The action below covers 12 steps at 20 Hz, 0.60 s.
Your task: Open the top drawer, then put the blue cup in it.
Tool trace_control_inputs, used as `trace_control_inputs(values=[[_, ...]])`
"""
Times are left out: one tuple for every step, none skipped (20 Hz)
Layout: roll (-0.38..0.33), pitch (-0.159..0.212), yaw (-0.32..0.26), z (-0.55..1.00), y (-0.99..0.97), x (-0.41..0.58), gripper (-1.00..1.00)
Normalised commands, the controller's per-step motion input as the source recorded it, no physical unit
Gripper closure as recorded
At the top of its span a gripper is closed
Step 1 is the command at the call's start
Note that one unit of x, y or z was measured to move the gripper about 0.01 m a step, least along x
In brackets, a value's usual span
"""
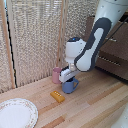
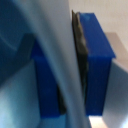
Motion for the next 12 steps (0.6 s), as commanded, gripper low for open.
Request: trace_control_inputs(values=[[-0.068, 0.170, 0.000, 0.75, 0.12, -0.069, 1.00], [-0.045, 0.151, 0.000, 0.83, 0.21, 0.000, 1.00], [-0.025, 0.151, 0.000, 0.83, 0.25, 0.000, 1.00], [-0.008, 0.152, 0.000, 0.83, 0.30, 0.003, 1.00], [0.000, 0.150, 0.000, 0.86, 0.33, 0.117, 1.00], [0.000, 0.155, 0.000, 0.86, 0.42, 0.240, 1.00], [0.000, 0.136, 0.000, 0.89, 0.45, 0.374, 1.00], [0.000, 0.124, 0.000, 0.88, 0.45, 0.526, 1.00], [0.042, 0.080, -0.010, 0.86, 0.46, 0.703, 1.00], [0.048, 0.054, -0.047, 0.75, 0.51, 0.734, 1.00], [0.021, 0.013, -0.104, 0.72, 0.47, 0.623, 1.00], [0.000, 0.000, -0.189, 0.72, 0.33, 0.383, 1.00]])
